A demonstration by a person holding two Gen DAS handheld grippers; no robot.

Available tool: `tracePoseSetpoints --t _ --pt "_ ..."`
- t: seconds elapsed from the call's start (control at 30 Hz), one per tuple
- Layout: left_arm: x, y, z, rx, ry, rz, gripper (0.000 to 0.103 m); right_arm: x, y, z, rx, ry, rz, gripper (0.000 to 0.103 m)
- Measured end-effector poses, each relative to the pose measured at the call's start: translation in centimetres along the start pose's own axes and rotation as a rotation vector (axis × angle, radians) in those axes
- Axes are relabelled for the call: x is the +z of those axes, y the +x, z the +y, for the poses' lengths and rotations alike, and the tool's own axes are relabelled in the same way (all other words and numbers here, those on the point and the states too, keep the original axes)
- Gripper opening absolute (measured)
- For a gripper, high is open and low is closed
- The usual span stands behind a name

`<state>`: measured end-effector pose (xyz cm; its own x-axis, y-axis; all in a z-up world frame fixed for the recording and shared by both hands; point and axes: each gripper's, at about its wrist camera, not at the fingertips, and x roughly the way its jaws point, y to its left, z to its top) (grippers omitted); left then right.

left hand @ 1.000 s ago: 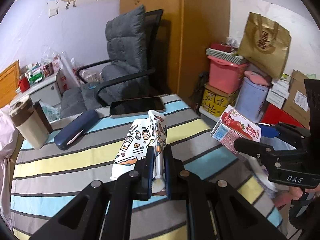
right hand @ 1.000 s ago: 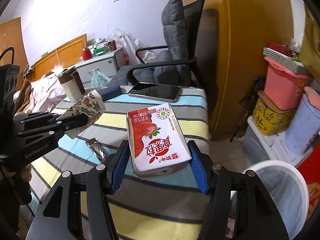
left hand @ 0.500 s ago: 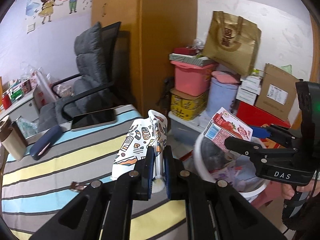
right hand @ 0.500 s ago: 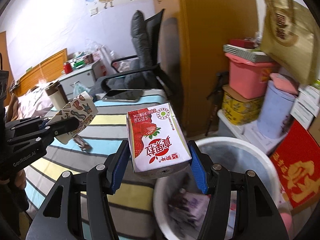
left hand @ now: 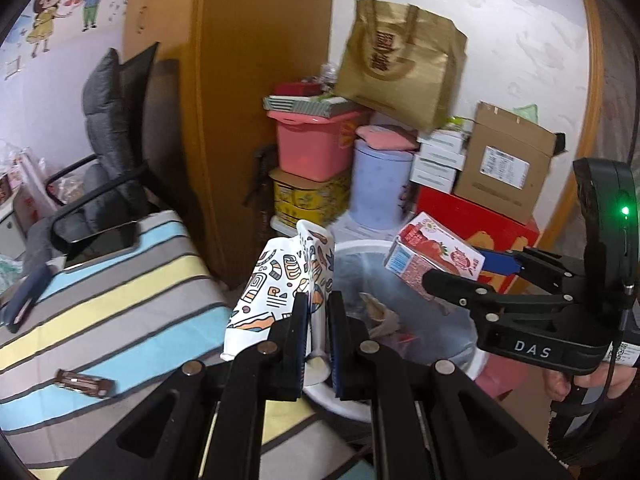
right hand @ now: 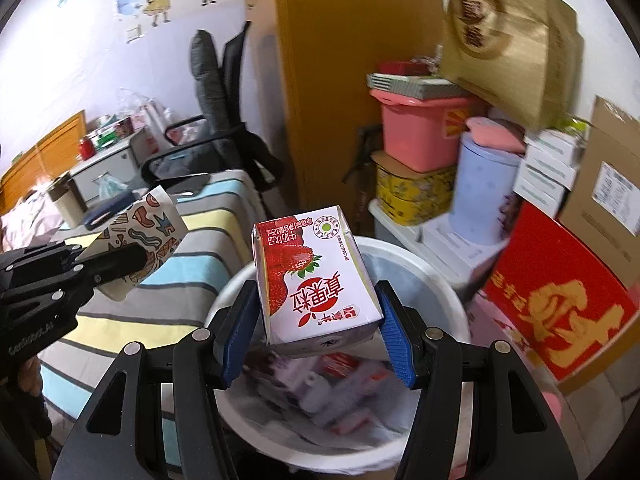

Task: Collect trash
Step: 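Carry paper cup and juice carton over the bin and lower them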

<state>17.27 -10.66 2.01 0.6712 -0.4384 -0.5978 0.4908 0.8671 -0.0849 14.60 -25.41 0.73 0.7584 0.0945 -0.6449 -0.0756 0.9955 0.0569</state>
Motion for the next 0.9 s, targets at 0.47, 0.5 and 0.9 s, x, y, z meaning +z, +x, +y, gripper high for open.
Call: tracePoseSetpoints --t 0.47,0.5,0.9 --pt "-1.2 4.4 -3.6 -0.062 0.02 0.101 0.011 -1.9 2.0 -3.4 -0.091 0.018 0.113 0.06" --pt "-1.3 4.6 -3.6 -0.064 0.018 0.107 0.011 -2.0 2.1 -3.5 -0.098 0.017 0.12 0.06" --pt "-1.8 5.8 -3.7 -0.072 -0.009 0.141 0.019 -2.7 3.3 -4.2 -0.129 0.002 0.174 0.061"
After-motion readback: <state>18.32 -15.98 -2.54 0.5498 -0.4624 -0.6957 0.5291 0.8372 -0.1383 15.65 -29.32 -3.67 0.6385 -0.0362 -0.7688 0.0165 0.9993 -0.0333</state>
